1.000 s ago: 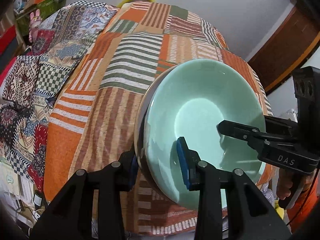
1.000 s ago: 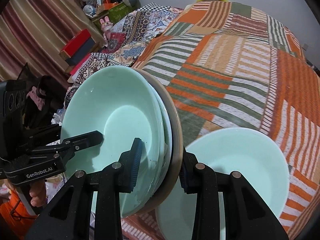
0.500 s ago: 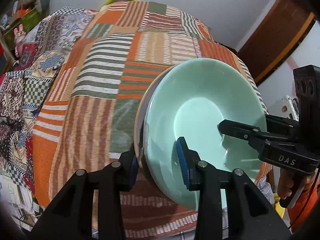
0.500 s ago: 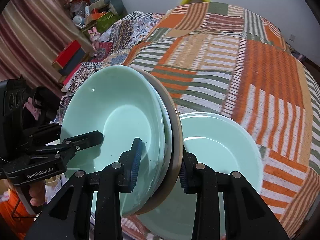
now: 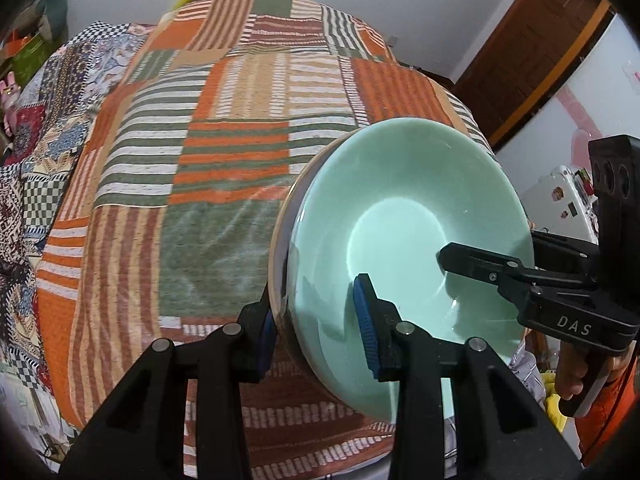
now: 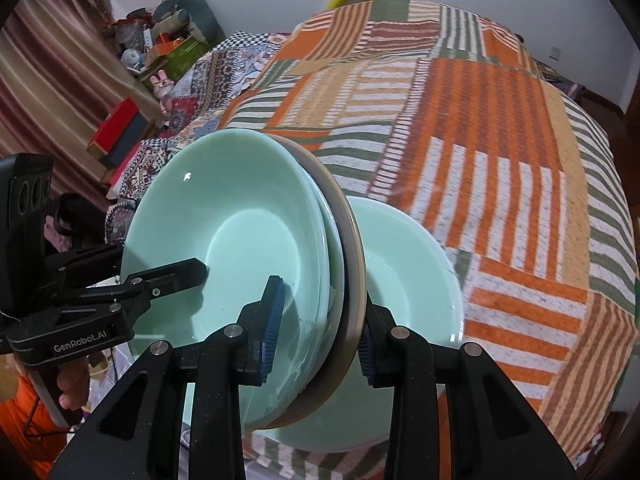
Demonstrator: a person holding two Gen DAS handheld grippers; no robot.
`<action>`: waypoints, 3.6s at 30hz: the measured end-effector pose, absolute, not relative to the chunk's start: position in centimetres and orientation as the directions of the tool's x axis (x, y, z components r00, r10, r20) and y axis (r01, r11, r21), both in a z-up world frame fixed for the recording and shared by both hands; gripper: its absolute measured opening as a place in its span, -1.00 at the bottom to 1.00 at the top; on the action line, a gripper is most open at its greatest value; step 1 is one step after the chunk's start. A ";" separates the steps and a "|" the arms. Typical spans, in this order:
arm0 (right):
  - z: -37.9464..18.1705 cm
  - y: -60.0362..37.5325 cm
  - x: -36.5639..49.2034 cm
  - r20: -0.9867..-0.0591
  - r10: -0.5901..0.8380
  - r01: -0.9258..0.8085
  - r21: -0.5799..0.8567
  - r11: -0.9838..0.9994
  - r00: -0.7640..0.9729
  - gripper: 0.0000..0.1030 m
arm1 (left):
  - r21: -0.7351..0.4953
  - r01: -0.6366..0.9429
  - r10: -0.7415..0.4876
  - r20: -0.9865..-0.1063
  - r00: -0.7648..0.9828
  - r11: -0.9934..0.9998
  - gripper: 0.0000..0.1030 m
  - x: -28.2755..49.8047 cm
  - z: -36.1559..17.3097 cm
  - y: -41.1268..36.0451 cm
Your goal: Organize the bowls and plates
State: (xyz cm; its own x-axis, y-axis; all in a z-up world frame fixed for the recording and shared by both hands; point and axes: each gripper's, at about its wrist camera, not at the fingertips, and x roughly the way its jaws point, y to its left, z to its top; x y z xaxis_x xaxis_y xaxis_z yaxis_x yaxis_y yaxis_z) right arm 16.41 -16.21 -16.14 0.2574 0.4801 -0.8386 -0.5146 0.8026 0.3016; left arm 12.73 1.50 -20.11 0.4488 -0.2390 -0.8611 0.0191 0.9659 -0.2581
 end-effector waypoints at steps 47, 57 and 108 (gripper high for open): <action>-14.7 -20.5 15.1 -0.804 0.473 -0.442 0.299 0.846 0.360 -0.24 | -0.261 0.034 -0.243 -0.833 0.497 0.965 -0.04 12.4 -18.8 0.9; -10.9 -19.8 12.6 -0.733 0.503 -0.506 0.251 0.825 0.457 -0.09 | -0.286 0.061 -0.259 -0.732 0.630 0.956 0.03 9.4 -13.5 1.3; 0.8 -21.8 -0.8 -0.302 0.574 -0.573 0.102 0.814 0.761 0.48 | -0.048 0.009 -0.022 -0.267 0.963 0.999 0.13 -7.5 0.4 -2.8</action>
State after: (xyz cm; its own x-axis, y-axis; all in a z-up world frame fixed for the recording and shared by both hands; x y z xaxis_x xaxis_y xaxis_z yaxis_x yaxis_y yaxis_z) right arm -0.84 -21.85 0.84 0.7613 0.5736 -0.3022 -0.5725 0.8135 0.1018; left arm -7.54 -2.82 0.41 0.9635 -0.0215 -0.2669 0.0089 0.9988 -0.0483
